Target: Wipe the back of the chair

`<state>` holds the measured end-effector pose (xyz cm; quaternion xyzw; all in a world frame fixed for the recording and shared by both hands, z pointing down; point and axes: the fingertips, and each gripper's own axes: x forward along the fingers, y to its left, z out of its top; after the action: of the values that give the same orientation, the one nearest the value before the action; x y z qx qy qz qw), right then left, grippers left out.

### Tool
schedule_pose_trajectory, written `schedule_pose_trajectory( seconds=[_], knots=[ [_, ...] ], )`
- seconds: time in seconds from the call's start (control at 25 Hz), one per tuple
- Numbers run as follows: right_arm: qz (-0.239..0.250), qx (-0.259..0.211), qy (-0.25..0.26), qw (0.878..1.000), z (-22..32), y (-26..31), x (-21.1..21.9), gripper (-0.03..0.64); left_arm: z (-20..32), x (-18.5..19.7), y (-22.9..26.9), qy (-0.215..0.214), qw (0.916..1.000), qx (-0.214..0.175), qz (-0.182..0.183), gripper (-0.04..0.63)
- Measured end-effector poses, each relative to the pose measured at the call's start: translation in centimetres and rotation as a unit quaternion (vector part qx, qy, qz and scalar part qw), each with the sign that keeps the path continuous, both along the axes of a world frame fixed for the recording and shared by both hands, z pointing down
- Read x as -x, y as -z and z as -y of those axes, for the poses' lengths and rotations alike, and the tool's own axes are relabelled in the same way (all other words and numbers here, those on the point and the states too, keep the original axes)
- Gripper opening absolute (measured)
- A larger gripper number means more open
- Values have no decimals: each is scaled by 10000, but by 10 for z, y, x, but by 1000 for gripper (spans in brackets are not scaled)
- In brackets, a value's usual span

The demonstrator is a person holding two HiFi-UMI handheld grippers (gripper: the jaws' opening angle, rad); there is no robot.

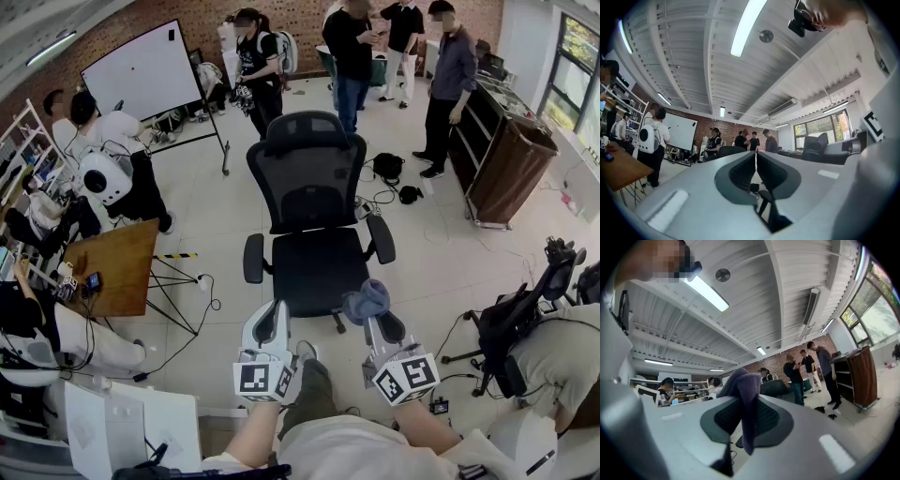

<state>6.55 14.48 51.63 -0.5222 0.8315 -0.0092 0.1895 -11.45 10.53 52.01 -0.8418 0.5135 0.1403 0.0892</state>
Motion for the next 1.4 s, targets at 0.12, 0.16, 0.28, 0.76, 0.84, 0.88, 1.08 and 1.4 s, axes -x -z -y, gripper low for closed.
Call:
schedule_pose_trajectory(
  seconds=[0.12,0.16,0.28,0.76,0.84,0.88,1.08,1.4],
  knots=[
    [2,58,-14,10000,49,-9,3,51,54,3,-11,-35,10000,66,63,67],
    [-1,84,-14,10000,67,-10,3,51,70,4,-10,-67,9999,65,71,69],
    [-2,127,-12,9999,123,2,8,52,119,11,13,-173,9997,-166,79,71],
    [-115,94,-76,9999,306,30,37,52,306,37,35,-238,9996,75,97,224],
    [-80,138,-90,9998,322,30,35,51,321,40,37,-151,9998,104,109,224],
    [-68,161,-87,9998,329,30,33,51,327,42,40,-87,9999,102,80,223],
    [-145,179,-63,9997,365,23,22,51,338,35,42,18,9999,162,-24,193],
    [-818,808,113,9933,631,-32,136,51,347,38,44,244,9993,270,83,192]
  ],
)
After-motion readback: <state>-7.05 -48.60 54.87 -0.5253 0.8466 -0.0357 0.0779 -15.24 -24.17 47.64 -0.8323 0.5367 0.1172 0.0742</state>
